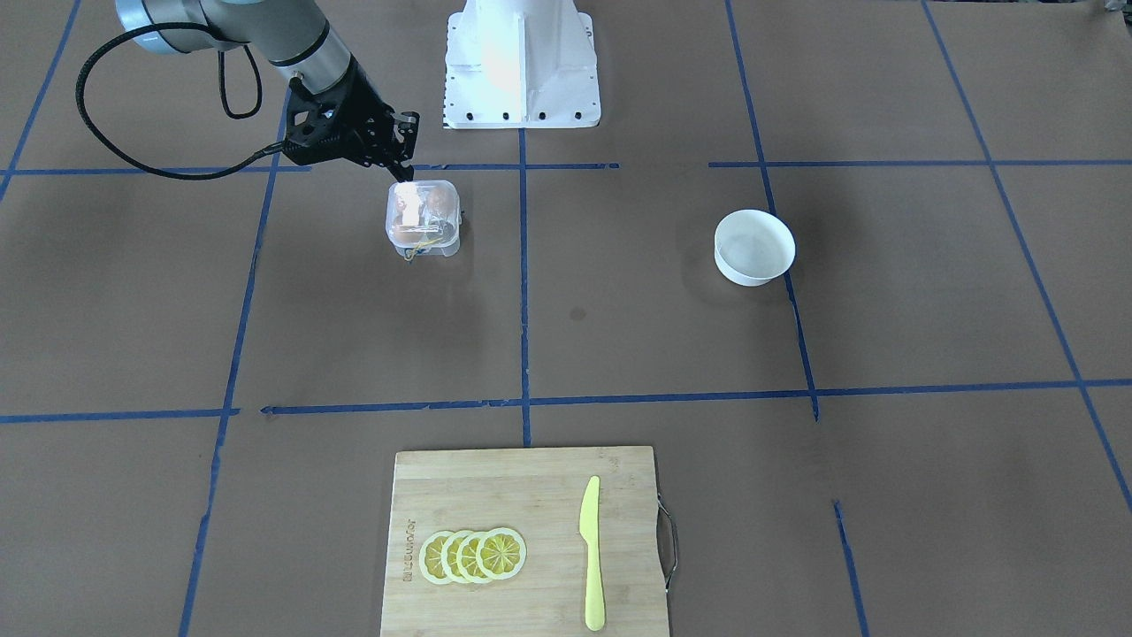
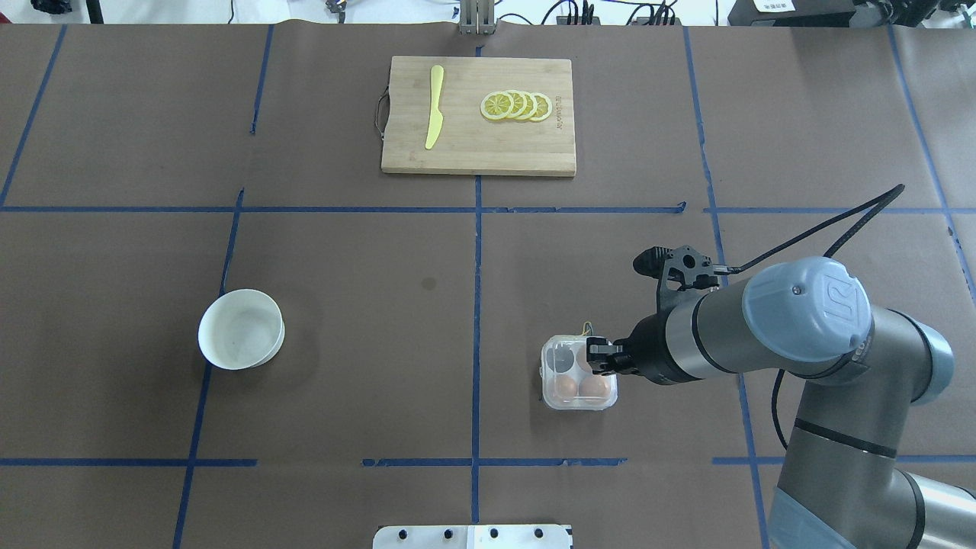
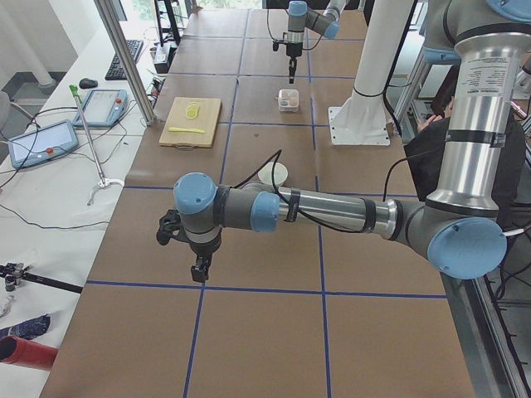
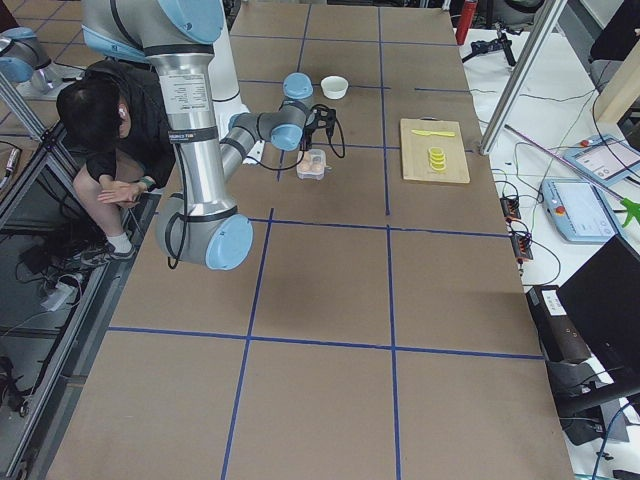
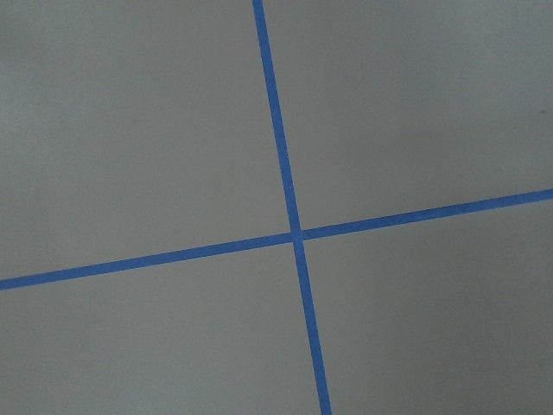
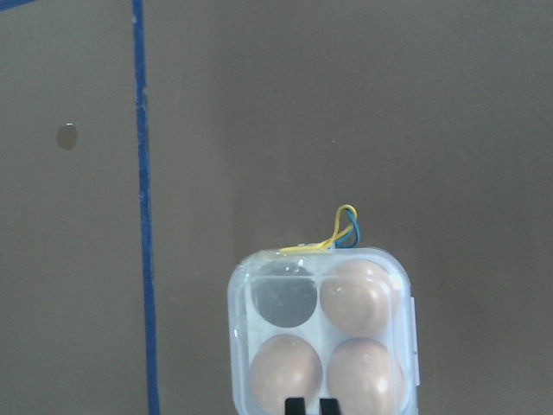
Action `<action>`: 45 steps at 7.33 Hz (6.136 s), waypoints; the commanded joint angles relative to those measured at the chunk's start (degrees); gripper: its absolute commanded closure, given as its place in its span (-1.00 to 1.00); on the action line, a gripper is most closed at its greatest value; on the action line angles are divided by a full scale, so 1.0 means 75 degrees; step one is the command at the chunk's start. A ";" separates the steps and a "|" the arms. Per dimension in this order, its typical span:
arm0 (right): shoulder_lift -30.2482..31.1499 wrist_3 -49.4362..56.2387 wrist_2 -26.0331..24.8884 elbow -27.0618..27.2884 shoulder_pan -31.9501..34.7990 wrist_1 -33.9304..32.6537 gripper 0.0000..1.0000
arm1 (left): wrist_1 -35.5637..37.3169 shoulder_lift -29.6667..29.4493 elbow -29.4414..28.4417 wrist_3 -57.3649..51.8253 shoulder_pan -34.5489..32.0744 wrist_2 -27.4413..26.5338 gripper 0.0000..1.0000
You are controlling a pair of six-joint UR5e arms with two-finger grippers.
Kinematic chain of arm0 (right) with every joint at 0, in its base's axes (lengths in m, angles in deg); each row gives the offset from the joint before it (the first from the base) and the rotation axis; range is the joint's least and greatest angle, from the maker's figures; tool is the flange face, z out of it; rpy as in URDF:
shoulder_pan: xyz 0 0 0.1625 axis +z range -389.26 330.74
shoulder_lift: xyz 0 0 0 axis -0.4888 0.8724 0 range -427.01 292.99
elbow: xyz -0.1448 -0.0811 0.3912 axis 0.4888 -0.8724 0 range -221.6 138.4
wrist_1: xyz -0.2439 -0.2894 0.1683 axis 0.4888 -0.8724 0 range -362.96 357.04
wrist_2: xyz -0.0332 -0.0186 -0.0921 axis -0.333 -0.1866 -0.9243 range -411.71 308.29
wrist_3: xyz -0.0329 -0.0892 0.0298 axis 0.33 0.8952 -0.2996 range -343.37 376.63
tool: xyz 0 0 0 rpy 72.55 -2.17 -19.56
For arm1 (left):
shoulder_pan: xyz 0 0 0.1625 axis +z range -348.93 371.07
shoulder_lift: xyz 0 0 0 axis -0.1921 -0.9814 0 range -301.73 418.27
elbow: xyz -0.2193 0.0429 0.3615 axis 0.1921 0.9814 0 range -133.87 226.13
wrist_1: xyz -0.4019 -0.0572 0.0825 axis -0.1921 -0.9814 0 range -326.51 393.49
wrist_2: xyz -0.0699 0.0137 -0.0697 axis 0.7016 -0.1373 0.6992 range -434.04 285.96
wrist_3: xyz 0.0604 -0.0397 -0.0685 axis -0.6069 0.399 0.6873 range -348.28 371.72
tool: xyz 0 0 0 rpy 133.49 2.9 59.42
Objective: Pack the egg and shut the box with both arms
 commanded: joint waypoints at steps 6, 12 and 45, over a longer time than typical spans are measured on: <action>0.2645 0.4709 0.2206 -0.0039 0.3484 -0.0490 0.41 | 0.0015 0.0381 0.0003 0.0014 0.0012 -0.0082 -1.00; 0.3061 1.0229 0.2515 -0.2510 0.7545 -0.1580 -0.99 | 0.0096 0.1168 0.0539 0.0037 -0.0047 -0.0023 -1.00; 0.2499 1.2154 0.2456 -0.3334 0.8650 -0.3162 -1.00 | -0.0020 0.1051 0.0577 -0.0033 -0.0012 -0.0011 -1.00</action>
